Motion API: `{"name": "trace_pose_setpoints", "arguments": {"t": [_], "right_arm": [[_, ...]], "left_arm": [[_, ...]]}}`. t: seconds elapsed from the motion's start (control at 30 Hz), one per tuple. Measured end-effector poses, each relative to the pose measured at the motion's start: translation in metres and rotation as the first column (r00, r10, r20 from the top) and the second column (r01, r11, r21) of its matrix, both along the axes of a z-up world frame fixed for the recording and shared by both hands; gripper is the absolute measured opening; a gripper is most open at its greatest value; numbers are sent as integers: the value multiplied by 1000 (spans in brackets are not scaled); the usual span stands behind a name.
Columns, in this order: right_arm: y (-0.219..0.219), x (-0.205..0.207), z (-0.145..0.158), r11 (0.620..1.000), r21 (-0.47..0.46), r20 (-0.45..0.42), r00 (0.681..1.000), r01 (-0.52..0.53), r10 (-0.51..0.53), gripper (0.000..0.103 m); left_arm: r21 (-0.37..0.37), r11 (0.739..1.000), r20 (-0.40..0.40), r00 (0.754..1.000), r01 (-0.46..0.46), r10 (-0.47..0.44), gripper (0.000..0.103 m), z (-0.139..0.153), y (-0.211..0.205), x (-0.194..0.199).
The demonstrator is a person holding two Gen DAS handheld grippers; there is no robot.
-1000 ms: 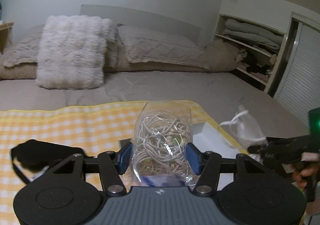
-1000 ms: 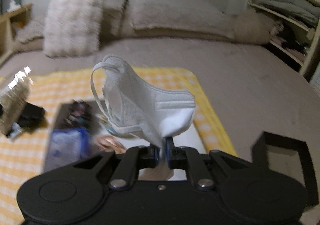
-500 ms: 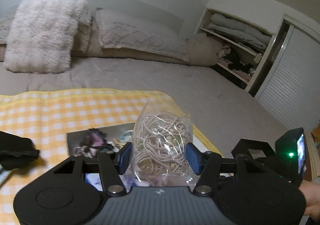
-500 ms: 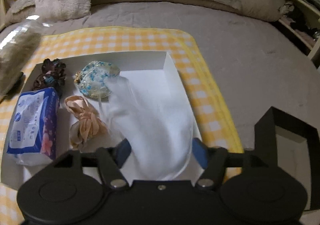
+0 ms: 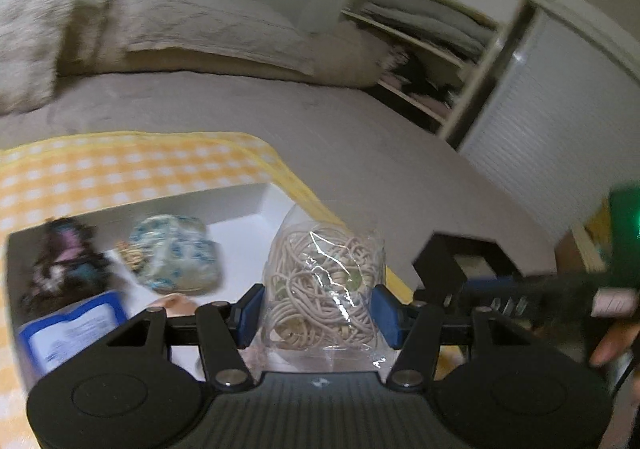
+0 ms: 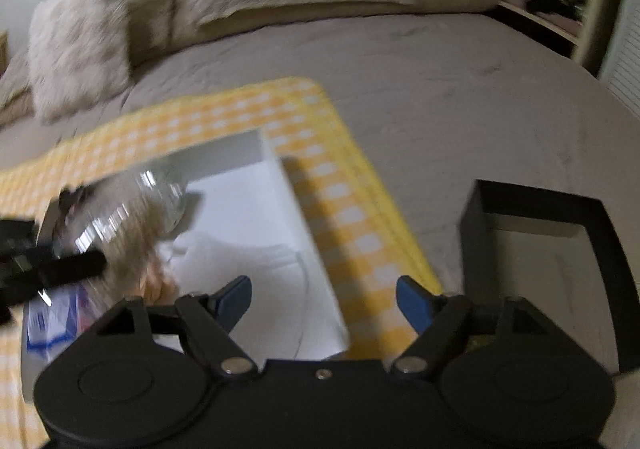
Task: Organize soft objects
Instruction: 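Open the right tool to drop the face mask while the left tool releases the bag into the box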
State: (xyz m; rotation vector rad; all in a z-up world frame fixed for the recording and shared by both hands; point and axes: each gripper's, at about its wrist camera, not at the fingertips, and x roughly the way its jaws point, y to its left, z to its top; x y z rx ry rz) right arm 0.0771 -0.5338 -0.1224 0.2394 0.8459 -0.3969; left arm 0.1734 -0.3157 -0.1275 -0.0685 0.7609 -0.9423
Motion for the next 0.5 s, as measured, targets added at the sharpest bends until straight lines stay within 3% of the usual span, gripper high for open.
{"name": "trace_pose_setpoints", "arguments": {"t": [0.17, 0.23, 0.27, 0.33, 0.4, 0.5], "right_arm": [[-15, -8, 2, 998, 29, 32, 998, 61, -62, 80], [-17, -8, 1, 998, 34, 30, 998, 57, -58, 80], [-17, -8, -1, 998, 36, 29, 998, 49, -50, 80], [-15, -6, -3, 999, 37, 18, 999, 29, -30, 80], [-13, -6, -4, 999, 36, 9, 1000, 14, -14, 80], [-10, -5, -5, 999, 43, 1, 1000, -4, 4, 80]], "left_arm": [[31, 998, 4, 998, 60, -60, 59, -22, -27, -1], [20, 999, -48, 998, 32, -31, 74, -34, -34, 1], [14, 1000, -65, 998, 11, -11, 87, -39, -36, 1], [26, 999, -91, 996, -19, 22, 88, -47, -39, -1], [63, 998, -100, 995, 7, 0, 88, -51, -41, -2], [105, 994, -77, 997, 14, -6, 88, -48, -37, -3]]}}
